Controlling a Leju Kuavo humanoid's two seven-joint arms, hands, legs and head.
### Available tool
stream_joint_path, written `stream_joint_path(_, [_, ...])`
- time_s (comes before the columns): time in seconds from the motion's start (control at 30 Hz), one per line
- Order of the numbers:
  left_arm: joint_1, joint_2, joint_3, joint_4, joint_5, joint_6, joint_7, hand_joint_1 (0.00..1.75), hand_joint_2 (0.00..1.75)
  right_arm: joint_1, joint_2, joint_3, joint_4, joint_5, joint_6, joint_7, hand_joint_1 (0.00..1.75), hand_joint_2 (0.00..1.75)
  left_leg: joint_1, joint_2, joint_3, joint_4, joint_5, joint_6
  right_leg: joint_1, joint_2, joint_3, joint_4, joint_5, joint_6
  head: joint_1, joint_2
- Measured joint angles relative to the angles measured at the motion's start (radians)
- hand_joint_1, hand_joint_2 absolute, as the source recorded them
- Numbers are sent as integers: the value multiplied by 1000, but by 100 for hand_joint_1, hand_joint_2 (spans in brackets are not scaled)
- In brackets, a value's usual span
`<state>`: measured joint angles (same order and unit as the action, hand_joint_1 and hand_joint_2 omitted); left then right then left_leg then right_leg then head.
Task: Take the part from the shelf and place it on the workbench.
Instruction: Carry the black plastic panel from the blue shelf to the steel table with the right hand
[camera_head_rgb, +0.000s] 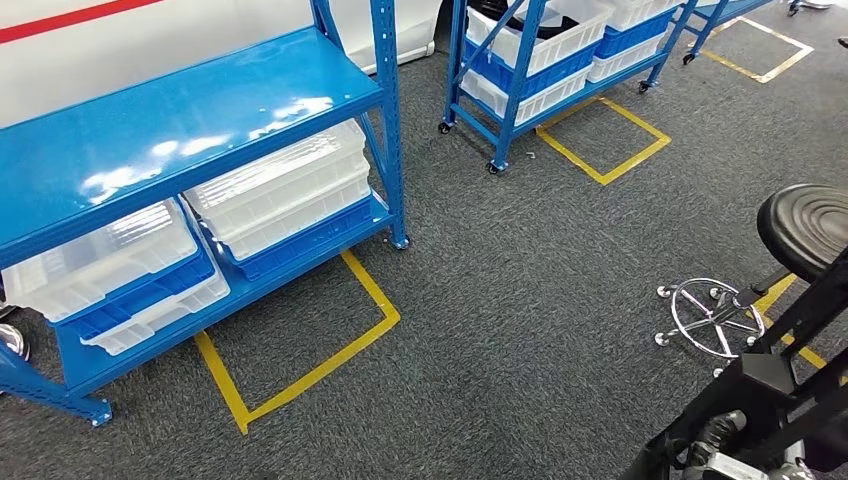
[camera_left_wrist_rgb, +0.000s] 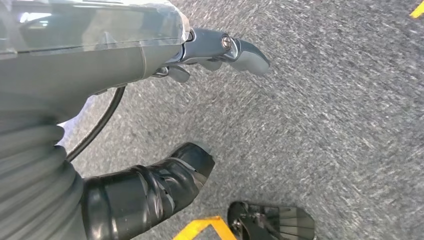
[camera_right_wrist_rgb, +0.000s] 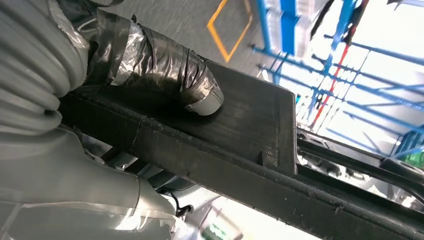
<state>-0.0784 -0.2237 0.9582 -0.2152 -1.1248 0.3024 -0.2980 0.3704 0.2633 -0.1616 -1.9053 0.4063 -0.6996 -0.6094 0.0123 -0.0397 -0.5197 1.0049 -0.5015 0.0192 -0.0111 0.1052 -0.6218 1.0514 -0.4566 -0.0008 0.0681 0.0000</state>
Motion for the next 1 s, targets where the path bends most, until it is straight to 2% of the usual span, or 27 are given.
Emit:
stream_joint_path(0.03, [0, -1, 1, 0, 0, 0, 0, 0, 175, 3, 2, -7, 0, 0, 0, -3, 175, 175, 2, 13, 2, -6, 4, 6, 2, -24, -12, 25, -18, 3, 1, 0])
stream_joint_path(0.1, [3, -3, 3, 0, -2, -1, 1, 0, 175, 4, 4, -15, 0, 1, 0, -8, 175, 175, 1, 39, 2, -10, 7, 13, 2, -79, -60, 129, -78, 10, 3, 0])
stream_joint_path(0.13, [4, -3, 4, 0, -2, -1, 1, 0, 175, 5, 6, -18, 0, 3, 0, -11, 175, 175, 0, 54, 1, -9, 7, 13, -1, -89, -89, 193, -108, 14, 4, 0])
stream_joint_path(0.17, [5, -3, 5, 0, -2, -1, 1, 0, 175, 8, 8, -20, 0, 4, 0, -12, 175, 175, -1, 68, 0, -9, 6, 14, -3, -94, -111, 243, -125, 17, 4, 0])
stream_joint_path(0.2, [5, -3, 6, 0, -2, -1, 2, 0, 175, 10, 9, -22, 0, 5, 0, -13, 175, 175, -1, 82, 0, -8, 5, 14, -6, -97, -120, 266, -127, 20, 3, 0])
stream_joint_path(0.23, [5, -3, 6, 0, -2, -1, 2, 0, 175, 12, 11, -24, 0, 6, 0, -14, 175, 175, -1, 95, 1, -8, 3, 12, -9, -100, -108, 249, -110, 22, 3, 0])
stream_joint_path(0.27, [4, -3, 7, 0, -2, -1, 2, 0, 175, 14, 12, -25, 0, 6, 0, -14, 175, 175, -1, 107, 3, -8, 1, 10, -10, -109, -77, 197, -79, 22, 3, 0])
stream_joint_path(0.33, [3, -4, 7, 0, -3, -1, 2, 0, 175, 13, 14, -27, 0, 7, 0, -16, 175, 175, -4, 126, 9, -5, -7, 0, -7, -150, 1, 57, -31, 19, 4, 0])
stream_joint_path(0.37, [2, -4, 7, 0, -3, -1, 2, 0, 175, 13, 17, -27, 0, 9, 0, -17, 175, 175, -6, 134, 11, -4, -10, -5, -3, -166, 25, 11, -22, 15, 3, 0])
stream_joint_path(0.4, [2, -4, 8, 0, -3, -1, 2, 0, 175, 13, 19, -28, 0, 10, 0, -18, 175, 175, -9, 143, 14, -4, -13, -10, 2, -173, 34, -11, -23, 11, 3, 0])
stream_joint_path(0.43, [1, -5, 8, 0, -3, -1, 2, 0, 175, 15, 21, -29, -1, 12, 0, -19, 175, 175, -10, 152, 15, -4, -14, -16, 7, -165, 33, -13, -24, 5, 2, 0])
stream_joint_path(0.47, [0, -5, 9, 0, -3, -1, 2, 0, 175, 17, 23, -31, -1, 14, 0, -20, 175, 175, -9, 159, 17, -5, -17, -21, 5, -153, 32, -15, -22, -1, 2, 0])
stream_joint_path(0.5, [-1, -5, 9, 0, -4, -1, 2, 0, 175, 18, 25, -32, -1, 16, 0, -20, 175, 175, -7, 149, 17, 2, -24, -26, 5, -143, 32, -18, -20, -7, 2, 0])
stream_joint_path(0.53, [-2, -5, 10, 0, -4, -1, 2, 0, 175, 19, 26, -33, -2, 17, 0, -21, 175, 175, -4, 128, 10, 22, -41, -31, 3, -133, 32, -21, -17, -14, 2, 0])
stream_joint_path(0.6, [-1, -5, 10, 0, -4, -1, 2, 0, 175, 19, 31, -34, -4, 20, 1, -23, 175, 175, -1, 72, -34, 123, -102, -36, 1, -113, 31, -25, -13, -26, 1, 0])
stream_joint_path(0.63, [1, -5, 11, 0, -5, -1, 2, 0, 175, 19, 32, -34, -5, 21, 2, -24, 175, 175, 0, 57, -66, 192, -133, -37, 2, -102, 30, -24, -12, -29, 1, 0])
stream_joint_path(0.67, [3, -5, 11, 0, -5, -1, 1, 0, 175, 20, 33, -34, -6, 21, 3, -26, 175, 175, 0, 51, -95, 251, -152, -37, 4, -88, 29, -24, -12, -31, 2, 0])
stream_joint_path(0.7, [5, -5, 11, 0, -6, 0, 0, 0, 175, 21, 34, -34, -8, 22, 5, -27, 175, 175, 0, 49, -112, 280, -152, -37, 5, -74, 29, -22, -12, -32, 2, 0])
stream_joint_path(0.73, [6, -5, 11, 0, -8, 0, -1, 0, 175, 22, 34, -34, -12, 24, 6, -29, 175, 175, 0, 47, -112, 272, -131, -35, 5, -59, 30, -21, -12, -32, 2, 0])
stream_joint_path(0.77, [6, -5, 12, 0, -9, 0, -3, 0, 175, 24, 34, -34, -17, 27, 6, -31, 175, 175, 0, 41, -94, 225, -94, -33, 6, -45, 31, -19, -12, -32, 1, 0])
stream_joint_path(0.83, [5, -5, 12, 0, -11, 0, -5, 0, 175, 25, 34, -34, -29, 33, 7, -34, 175, 175, 2, 3, -42, 90, -26, -25, 6, -19, 29, -13, -13, -28, 2, 0])
stream_joint_path(0.87, [5, -5, 12, 0, -12, 0, -6, 0, 175, 25, 34, -33, -35, 35, 6, -35, 175, 175, 2, -15, -24, 44, -10, -22, 6, -7, 27, -10, -13, -24, 2, 0])
stream_joint_path(0.9, [4, -5, 12, 0, -13, 0, -7, 0, 175, 26, 34, -33, -39, 38, 6, -37, 175, 175, 1, -26, -15, 20, -7, -19, 5, 3, 23, -9, -12, -18, 2, 0])
stream_joint_path(0.97, [0, -5, 12, 0, -14, 0, -7, 0, 175, 30, 33, -33, -46, 44, 6, -37, 175, 175, -1, -15, -11, 11, -6, -10, 2, 21, 17, -12, -7, -4, 2, 0])
stream_joint_path(1.0, [-1, -5, 12, 0, -15, 0, -8, 0, 175, 32, 30, -34, -50, 49, 5, -37, 175, 175, -1, -3, -8, 5, -1, -3, 1, 13, 14, -8, -9, 1, 2, 0])
